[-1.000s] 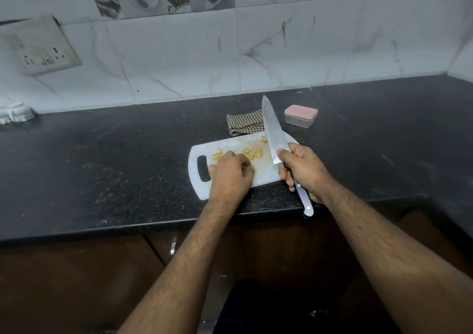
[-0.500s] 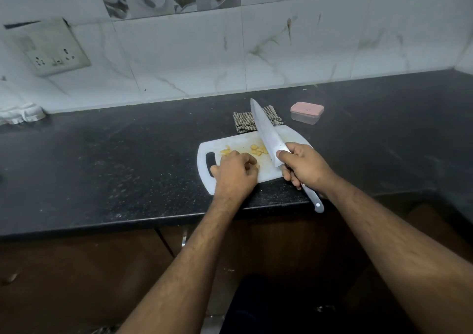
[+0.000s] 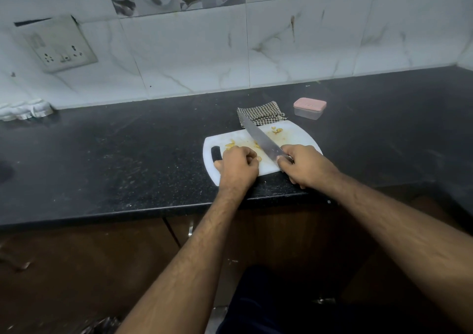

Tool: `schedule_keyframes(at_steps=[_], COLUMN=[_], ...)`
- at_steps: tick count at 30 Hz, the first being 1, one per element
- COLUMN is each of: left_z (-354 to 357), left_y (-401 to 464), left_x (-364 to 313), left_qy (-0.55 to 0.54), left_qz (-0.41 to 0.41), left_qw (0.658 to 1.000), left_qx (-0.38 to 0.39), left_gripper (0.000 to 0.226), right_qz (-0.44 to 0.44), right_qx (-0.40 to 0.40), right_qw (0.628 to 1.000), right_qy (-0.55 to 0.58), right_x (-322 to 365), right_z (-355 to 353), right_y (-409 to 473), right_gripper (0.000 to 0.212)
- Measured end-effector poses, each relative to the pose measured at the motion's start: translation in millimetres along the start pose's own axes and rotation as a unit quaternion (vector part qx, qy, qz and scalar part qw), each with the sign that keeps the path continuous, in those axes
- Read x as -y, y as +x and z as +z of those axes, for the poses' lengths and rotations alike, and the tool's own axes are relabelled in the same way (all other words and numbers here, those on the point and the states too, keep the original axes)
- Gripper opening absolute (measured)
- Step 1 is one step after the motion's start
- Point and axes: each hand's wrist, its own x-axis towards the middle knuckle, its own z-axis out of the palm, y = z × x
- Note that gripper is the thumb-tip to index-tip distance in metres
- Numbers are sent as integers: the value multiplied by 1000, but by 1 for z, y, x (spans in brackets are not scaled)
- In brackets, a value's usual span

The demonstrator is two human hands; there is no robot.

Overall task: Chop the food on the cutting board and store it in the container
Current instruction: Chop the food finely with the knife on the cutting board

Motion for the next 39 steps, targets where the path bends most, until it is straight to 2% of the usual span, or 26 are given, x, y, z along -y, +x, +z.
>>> schedule_keyframes(at_steps=[3,6,10,21,27,34,39], left_z=[0,0,0,-1,-2,-1,0], left_y=[0,1,1,1,1,1,0], left_x=[0,1,2,1,0,3,0], left_qy=[-7,-18,-24,-26,-21,-11,-19], left_qz=[-1,-10,-2,5,1,5,1], left_qw=[1000,1000,1000,1000,1000,1000,1000], left_qx=[-8,-10,-10,-10,-7,-6,-8], left_gripper=[8,9,12,14,12,14,11], right_qz=[-15,-11,-12,-11,5,30,37], right_qx=[17,35,57,71,94,133,132], right_qw=[996,990,980,978,977,965,970], right_qy=[-92,-136,-192,-198,-189,-226,-203], right_x=[1,5,13,21,26,40,35], right_z=[-4,-7,-11,-11,-10,-8,-6], right_y=[2,7,8,6,9,16,15], right_gripper=[25,27,16,14,27,32,30])
